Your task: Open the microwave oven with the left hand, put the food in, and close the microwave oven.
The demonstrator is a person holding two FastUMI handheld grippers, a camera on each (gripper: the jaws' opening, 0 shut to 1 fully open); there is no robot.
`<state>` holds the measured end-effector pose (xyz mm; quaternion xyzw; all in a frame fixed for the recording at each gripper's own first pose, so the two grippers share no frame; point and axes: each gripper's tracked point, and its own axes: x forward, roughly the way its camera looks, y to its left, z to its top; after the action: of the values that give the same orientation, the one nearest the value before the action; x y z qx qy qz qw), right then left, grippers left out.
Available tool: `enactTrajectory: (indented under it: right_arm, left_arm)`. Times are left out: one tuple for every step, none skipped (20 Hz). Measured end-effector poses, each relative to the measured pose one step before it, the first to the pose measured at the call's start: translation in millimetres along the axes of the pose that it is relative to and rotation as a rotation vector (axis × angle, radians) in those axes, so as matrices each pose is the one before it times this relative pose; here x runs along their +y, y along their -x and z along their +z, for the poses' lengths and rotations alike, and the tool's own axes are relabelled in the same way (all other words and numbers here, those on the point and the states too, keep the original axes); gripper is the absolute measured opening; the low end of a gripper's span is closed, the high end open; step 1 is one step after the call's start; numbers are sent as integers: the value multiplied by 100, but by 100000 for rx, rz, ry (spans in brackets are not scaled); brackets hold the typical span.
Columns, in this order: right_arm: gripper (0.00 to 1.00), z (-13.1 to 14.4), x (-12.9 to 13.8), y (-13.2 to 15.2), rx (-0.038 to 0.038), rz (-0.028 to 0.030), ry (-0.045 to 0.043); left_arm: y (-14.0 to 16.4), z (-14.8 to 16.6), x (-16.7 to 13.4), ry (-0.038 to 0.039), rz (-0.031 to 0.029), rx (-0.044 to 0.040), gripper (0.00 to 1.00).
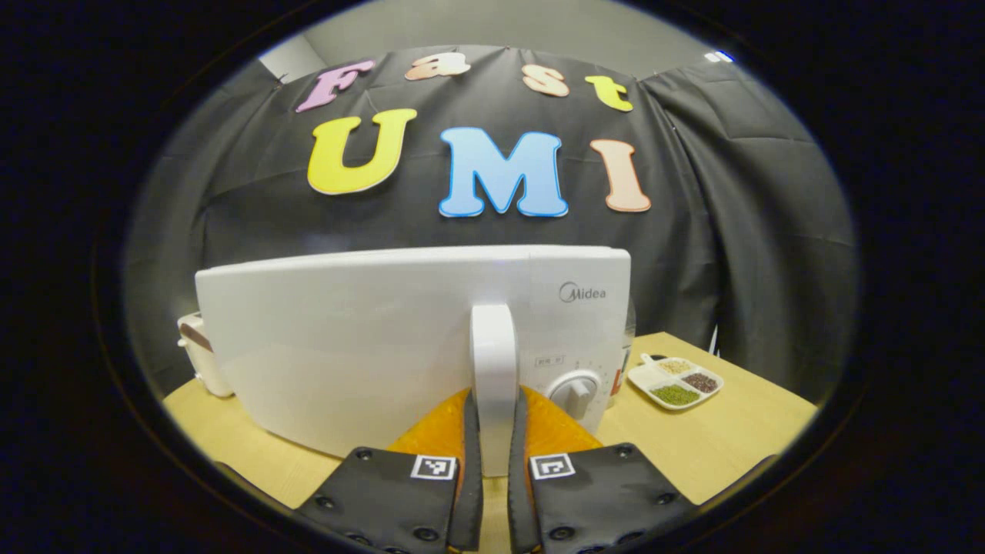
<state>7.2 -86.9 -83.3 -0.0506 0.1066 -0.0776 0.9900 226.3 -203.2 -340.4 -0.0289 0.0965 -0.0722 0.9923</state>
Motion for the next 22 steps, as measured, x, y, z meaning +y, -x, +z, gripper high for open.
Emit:
enactTrajectory:
  right_arm:
    - [99,21,6,125,-156,96,-330]
    - [99,-2,123,13,166,522,-456]
    - [99,-196,421,94,436,1095,-416]
    - [99,-136,351,-1,129,848,-135]
    - [99,-123,527,14,284,1263,16]
    - [99,-88,611,-70,476,1337,-91]
    - [99,-274,624,-40,435,1336,-525]
    - [99,-47,973,-65,437,2047,-852]
    - [99,-102,972,12,134,1972,-724]
    - [99,-37,938,-29,207,2005,-332]
    - [99,-178,1191,-21,528,2840,-435]
    - [99,-55,998,-52,351,2047,103]
    - [99,75,856,38,119,1756,551]
    - [99,176,721,-19,-481,1446,105]
    - [99,87,1060,128,-387,2051,127]
    - [99,179,827,37,-614,1741,493]
    - [99,-33,715,40,-252,1132,830]
    - [99,-71,646,1,162,1348,737]
    - [99,-168,713,40,431,1142,-36]
    - [99,-91,711,103,607,1748,-715]
    - [99,-114,789,51,447,1236,-491]
    - [99,-70,735,-17,776,1536,158]
  left_arm:
    - [1616,627,136,-4250,28,-4929,21]
    - [1634,-122,346,-1914,353,-1021,21]
    - [1693,-264,306,723,-611,-442,20]
    - [1213,-258,336,200,-1144,761,21]
    - [1236,-237,400,-693,-1163,637,20]
    - [1287,-213,496,-960,-489,145,22]
    - [1280,-213,459,-2981,-287,870,23]
    - [892,-151,538,-1444,-155,732,24]
    - [1030,-243,369,775,-67,1039,24]
    - [1203,-192,559,1326,27,523,26]
    - [1213,-160,801,-58,513,431,27]
    - [1068,-338,951,-1029,1743,209,31]
    - [1019,-207,705,-1719,853,180,35]
    - [1003,-218,1220,-2042,2359,248,38]
    - [904,-229,1018,-2089,1228,821,51]
    - [847,-261,986,-2370,1644,1030,66]
    - [781,-118,766,-1572,341,716,64]
    - [677,-166,700,-606,892,97,78]
    - [646,-16,985,-464,1691,-324,79]
    - [537,-186,856,773,1016,-261,85]
    - [616,-152,457,1445,373,793,91]
    - [237,-443,738,2265,708,1011,96]
